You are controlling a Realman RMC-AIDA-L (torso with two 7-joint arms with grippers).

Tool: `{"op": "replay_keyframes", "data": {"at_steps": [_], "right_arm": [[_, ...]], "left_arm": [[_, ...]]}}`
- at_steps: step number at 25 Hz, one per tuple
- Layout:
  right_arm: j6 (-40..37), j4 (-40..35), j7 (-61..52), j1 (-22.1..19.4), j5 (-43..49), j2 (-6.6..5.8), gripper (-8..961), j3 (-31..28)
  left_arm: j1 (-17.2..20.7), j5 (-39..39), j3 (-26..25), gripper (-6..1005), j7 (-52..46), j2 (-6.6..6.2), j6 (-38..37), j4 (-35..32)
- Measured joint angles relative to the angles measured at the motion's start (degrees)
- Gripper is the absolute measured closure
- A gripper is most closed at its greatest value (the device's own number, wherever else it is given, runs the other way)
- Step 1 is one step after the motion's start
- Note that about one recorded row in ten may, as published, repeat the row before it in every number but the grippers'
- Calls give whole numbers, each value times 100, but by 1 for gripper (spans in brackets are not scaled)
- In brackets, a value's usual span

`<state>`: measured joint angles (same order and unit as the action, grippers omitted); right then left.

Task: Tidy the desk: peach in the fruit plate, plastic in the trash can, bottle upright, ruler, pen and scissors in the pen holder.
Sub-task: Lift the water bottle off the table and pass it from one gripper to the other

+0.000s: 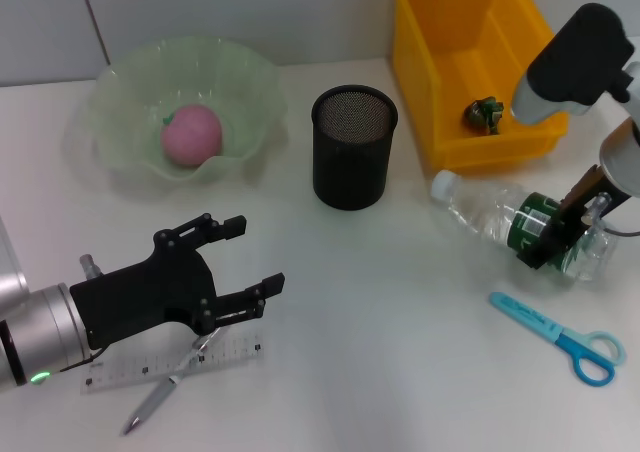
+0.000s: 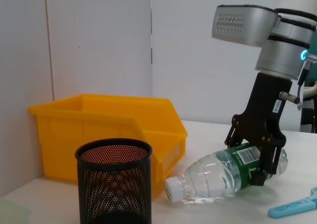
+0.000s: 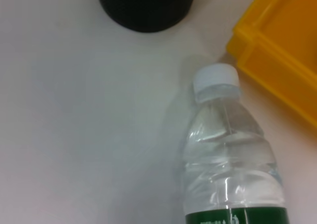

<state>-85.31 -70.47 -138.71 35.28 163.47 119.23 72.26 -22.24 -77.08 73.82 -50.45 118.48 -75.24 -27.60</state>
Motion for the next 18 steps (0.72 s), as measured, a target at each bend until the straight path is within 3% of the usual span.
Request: {"op": "replay_keyframes", "data": {"at_steps": [18], "right_arm": [[-292, -1231, 349, -911, -1014, 1, 179, -231]], "left_arm": [[1, 3, 0, 169, 0, 0, -7, -25]]}}
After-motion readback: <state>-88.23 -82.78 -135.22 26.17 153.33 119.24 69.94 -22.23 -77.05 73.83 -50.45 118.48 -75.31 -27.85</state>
